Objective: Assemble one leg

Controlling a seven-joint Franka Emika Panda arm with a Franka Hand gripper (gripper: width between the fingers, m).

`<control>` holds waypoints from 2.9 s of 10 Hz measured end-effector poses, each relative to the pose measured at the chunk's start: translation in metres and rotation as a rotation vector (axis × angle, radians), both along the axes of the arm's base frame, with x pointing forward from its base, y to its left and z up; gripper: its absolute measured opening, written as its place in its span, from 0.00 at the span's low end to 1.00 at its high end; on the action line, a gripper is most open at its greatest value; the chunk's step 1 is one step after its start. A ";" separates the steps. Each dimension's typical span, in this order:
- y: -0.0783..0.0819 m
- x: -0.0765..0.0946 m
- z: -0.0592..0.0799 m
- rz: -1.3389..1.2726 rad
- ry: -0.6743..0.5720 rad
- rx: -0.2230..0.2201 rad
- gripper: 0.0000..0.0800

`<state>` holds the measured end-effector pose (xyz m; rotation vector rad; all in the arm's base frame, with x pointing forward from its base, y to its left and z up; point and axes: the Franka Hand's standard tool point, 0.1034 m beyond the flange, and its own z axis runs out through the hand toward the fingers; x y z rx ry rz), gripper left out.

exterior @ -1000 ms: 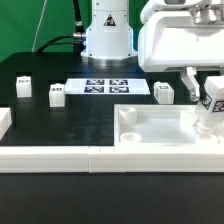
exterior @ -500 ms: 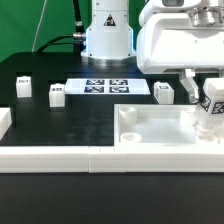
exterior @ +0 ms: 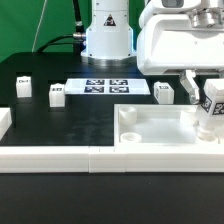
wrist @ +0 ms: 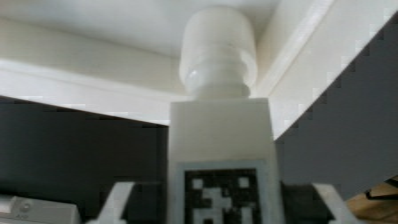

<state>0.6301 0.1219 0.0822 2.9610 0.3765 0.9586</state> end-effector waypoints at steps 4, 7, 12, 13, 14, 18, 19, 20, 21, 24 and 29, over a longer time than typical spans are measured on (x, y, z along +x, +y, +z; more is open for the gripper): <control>-0.002 -0.001 -0.007 0.000 0.008 -0.004 0.36; -0.017 -0.003 -0.010 -0.028 0.008 0.008 0.36; -0.024 -0.002 -0.010 -0.053 0.014 0.043 0.36; -0.024 -0.003 -0.012 -0.053 0.022 0.042 0.45; -0.024 -0.003 -0.012 -0.052 0.022 0.042 0.45; -0.024 -0.003 -0.012 -0.052 0.022 0.042 0.80; -0.024 -0.003 -0.012 -0.052 0.022 0.042 0.81; -0.024 -0.003 -0.012 -0.052 0.022 0.042 0.81; -0.024 -0.003 -0.012 -0.051 0.028 0.041 0.81; -0.025 0.002 0.016 -0.039 0.051 0.035 0.81; -0.021 0.000 0.015 -0.030 0.169 0.033 0.81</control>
Offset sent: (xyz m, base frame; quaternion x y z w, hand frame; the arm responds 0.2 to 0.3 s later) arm 0.0005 0.0042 -0.0075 0.0153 0.0041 0.0144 0.9998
